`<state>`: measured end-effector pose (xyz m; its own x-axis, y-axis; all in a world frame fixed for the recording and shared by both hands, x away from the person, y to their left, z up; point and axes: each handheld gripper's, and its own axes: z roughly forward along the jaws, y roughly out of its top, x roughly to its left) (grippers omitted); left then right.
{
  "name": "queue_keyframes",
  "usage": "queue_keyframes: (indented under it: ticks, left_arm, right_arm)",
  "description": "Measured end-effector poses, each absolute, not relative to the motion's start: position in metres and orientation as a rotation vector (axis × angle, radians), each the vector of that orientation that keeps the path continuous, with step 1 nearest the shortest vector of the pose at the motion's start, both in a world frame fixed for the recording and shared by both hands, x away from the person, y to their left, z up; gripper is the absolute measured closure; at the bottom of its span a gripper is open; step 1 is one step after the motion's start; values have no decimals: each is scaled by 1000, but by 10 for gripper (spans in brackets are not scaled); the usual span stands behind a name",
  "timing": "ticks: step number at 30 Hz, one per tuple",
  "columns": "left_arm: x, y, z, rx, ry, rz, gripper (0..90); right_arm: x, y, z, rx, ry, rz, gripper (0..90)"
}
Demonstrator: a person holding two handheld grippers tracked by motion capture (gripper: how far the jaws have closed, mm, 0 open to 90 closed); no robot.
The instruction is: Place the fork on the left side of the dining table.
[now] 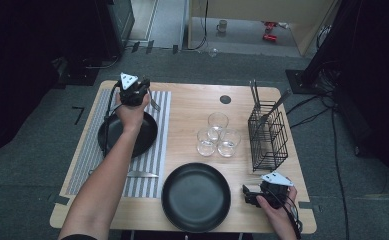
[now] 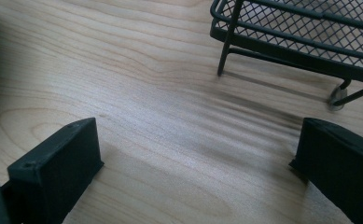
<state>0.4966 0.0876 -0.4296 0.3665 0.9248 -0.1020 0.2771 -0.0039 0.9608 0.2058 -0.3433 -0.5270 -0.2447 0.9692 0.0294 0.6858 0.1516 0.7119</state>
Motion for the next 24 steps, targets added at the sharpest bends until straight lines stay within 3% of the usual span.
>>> queue_keyframes:
  ticks: [9,24]
  left_arm:
    - [494,90,-427,1550,1120,723,888]
    - [502,93,-429,1424,1173,683,888]
  right_arm:
    - [206,-343,-527,1574,1996,862,0]
    - [206,-343,-527,1574,1996,862,0]
